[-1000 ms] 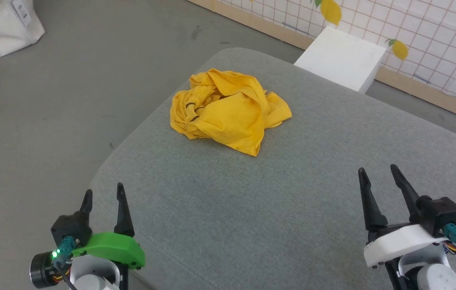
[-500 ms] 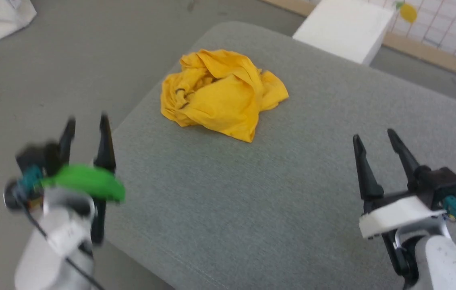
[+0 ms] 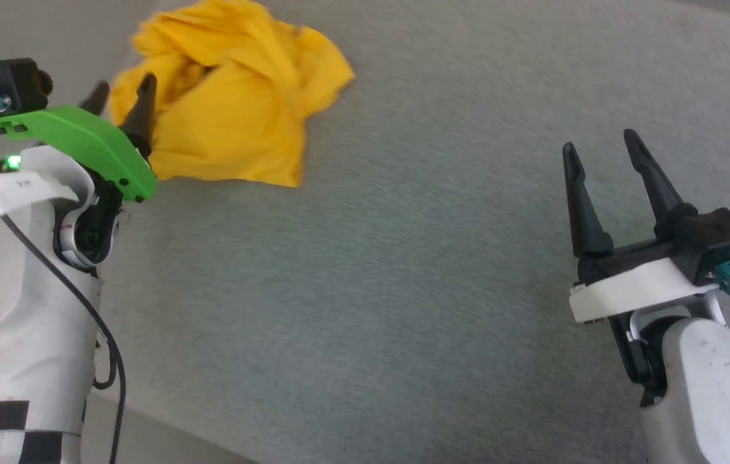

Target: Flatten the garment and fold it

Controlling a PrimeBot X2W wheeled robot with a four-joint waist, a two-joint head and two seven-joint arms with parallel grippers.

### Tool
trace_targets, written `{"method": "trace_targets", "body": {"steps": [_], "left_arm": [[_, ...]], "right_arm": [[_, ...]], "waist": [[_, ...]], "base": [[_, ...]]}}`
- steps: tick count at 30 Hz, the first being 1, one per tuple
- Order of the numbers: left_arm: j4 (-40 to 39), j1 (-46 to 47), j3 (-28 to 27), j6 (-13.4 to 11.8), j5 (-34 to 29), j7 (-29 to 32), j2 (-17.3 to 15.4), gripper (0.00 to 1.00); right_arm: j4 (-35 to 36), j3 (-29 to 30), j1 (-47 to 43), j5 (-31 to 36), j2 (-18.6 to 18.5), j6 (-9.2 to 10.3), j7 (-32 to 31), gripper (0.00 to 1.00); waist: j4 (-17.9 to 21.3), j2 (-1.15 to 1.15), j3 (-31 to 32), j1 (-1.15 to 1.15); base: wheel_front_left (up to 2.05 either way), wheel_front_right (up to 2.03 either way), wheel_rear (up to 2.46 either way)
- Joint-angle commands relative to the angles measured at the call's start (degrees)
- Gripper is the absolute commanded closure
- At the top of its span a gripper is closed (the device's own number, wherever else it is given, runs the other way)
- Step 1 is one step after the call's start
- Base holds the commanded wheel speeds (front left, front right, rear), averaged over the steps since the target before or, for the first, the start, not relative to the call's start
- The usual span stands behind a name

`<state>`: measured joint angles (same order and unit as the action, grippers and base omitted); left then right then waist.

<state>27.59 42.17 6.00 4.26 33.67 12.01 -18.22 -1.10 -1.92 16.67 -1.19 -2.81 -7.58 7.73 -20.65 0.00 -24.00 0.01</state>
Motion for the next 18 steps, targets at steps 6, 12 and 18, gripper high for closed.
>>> {"method": "trace_targets", "body": {"steps": [6, 12, 18], "left_arm": [[5.00, -0.06, 0.59, -2.33, 2.45, 12.19, -1.64, 0.00], [6.40, -3.46, 2.90, -5.59, 1.96, 23.09, -3.40, 0.07], [1.13, -6.02, 2.81, -7.42, -0.81, 19.57, -6.15, 1.00]], "right_arm": [[-1.97, 0.15, 1.68, -1.41, -0.07, 0.09, 2.65, 0.00], [-4.35, -0.09, 1.85, -2.24, -0.07, 0.09, 4.01, 0.00], [-6.68, 0.27, 0.82, -3.26, -0.07, 0.09, 5.26, 0.00]], "waist": [[10.91, 0.00, -9.57, -0.01], [11.57, 0.00, -7.93, -0.01], [11.02, 0.00, -2.25, -0.01]], "base": [[0.00, 0.00, 0.00], [0.00, 0.00, 0.00], [0.00, 0.00, 0.00]]}}
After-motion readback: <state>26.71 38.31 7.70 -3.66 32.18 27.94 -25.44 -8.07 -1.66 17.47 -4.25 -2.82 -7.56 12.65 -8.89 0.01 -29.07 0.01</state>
